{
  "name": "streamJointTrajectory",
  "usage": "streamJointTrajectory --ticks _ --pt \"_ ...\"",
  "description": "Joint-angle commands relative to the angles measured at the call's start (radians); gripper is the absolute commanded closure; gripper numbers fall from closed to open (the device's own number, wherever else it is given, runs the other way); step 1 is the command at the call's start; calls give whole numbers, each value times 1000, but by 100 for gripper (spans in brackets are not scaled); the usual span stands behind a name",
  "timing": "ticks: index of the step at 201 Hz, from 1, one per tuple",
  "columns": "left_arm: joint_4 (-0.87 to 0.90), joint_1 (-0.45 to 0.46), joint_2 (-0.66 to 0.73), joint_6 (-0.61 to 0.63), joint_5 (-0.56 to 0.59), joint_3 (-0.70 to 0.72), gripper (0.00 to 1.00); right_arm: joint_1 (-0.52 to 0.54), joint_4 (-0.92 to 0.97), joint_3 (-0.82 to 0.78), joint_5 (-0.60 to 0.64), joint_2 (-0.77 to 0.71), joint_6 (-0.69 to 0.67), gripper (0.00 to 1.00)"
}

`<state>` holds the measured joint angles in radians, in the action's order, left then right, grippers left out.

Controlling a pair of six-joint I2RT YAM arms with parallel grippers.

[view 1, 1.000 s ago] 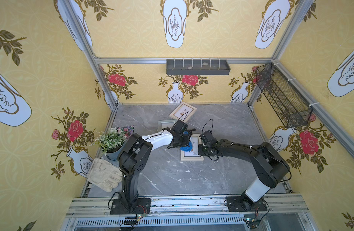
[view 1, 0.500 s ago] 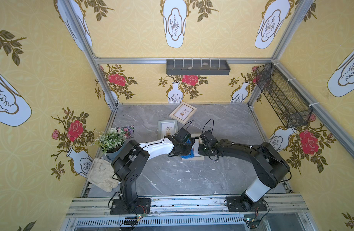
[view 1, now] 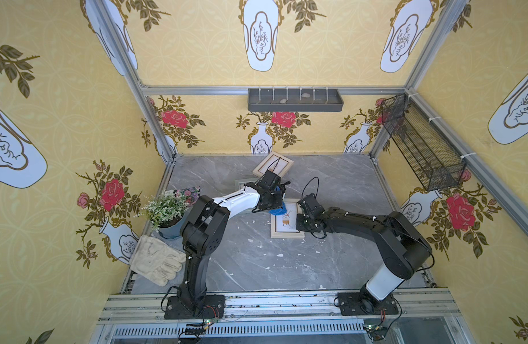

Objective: Wipe the picture frame with a cloth
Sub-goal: Wipe the dirt from the picture frame.

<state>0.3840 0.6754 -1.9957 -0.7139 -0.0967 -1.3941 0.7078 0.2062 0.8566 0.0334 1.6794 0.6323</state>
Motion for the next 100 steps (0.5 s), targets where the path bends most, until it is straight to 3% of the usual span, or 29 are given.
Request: streamJointTrajectory --ticks 1,21,40,72,100 --pt "56 54 71 -10 9 121 100 -1 138 -17 50 16 12 88" --pt "29 115 133 -67 -12 245 100 -2 138 -14 46 26 5 88" --pt "-31 93 131 -97 -43 308 100 -3 139 -11 47 26 3 88" --pt "-33 26 55 -59 -66 181 100 0 138 -6 42 25 4 88" --pt "-35 93 36 -99 -117 94 100 7 136 -4 45 24 17 89"
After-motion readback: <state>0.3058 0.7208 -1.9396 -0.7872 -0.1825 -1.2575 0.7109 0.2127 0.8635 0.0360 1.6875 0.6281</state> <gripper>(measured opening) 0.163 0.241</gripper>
